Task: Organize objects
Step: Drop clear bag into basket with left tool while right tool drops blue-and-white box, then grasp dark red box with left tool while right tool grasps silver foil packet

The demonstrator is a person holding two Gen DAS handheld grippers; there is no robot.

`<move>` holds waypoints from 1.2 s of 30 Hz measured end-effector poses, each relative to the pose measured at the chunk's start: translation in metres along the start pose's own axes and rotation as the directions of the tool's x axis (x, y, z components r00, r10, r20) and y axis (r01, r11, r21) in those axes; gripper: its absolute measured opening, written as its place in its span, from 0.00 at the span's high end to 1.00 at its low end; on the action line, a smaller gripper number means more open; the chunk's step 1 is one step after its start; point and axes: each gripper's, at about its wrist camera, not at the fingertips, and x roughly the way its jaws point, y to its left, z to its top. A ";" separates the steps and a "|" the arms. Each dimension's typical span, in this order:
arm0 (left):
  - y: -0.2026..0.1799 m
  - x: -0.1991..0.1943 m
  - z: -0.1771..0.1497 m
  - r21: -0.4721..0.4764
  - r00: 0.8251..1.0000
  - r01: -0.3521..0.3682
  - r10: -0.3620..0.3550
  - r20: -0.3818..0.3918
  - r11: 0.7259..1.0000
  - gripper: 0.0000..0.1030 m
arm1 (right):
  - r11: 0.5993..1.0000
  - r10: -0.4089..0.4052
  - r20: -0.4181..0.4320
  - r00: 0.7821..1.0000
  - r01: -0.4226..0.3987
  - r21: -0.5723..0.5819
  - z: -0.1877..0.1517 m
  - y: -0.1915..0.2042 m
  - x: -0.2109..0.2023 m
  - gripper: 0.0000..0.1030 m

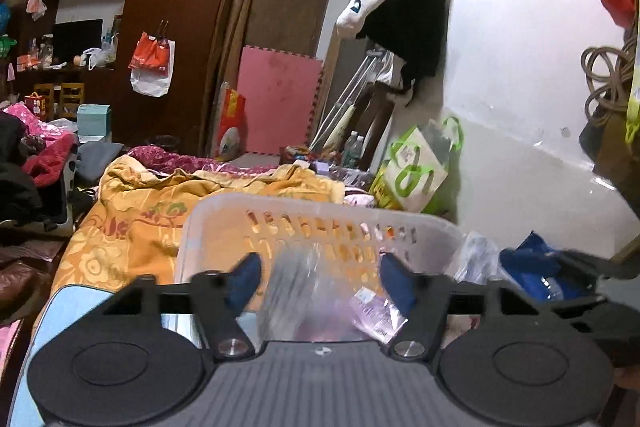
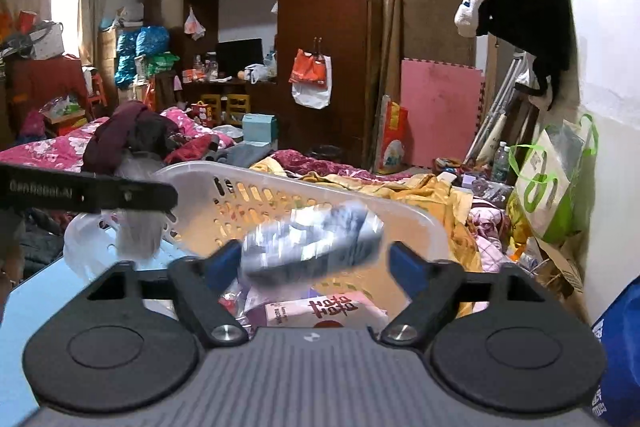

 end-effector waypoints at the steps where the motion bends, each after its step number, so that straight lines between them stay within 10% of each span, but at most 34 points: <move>1: -0.001 -0.006 -0.003 0.009 1.000 0.009 -0.009 0.011 1.000 0.31 | 1.000 -0.002 0.006 1.000 0.002 0.001 -0.001 0.000 -0.005 0.08; 7: -0.009 -0.089 -0.058 0.065 0.993 0.027 -0.034 0.114 0.998 0.21 | 0.998 0.067 0.080 0.994 -0.069 0.016 -0.032 0.006 -0.073 0.00; 14: -0.018 -0.138 -0.159 0.132 0.991 0.113 -0.121 0.054 0.985 0.20 | 0.981 0.195 -0.003 0.981 -0.195 0.016 -0.141 0.044 -0.122 0.00; 36: -0.022 -0.122 -0.189 0.179 0.997 0.062 -0.068 0.026 0.982 0.20 | 0.966 0.256 0.013 0.967 -0.256 0.019 -0.178 0.077 -0.109 0.37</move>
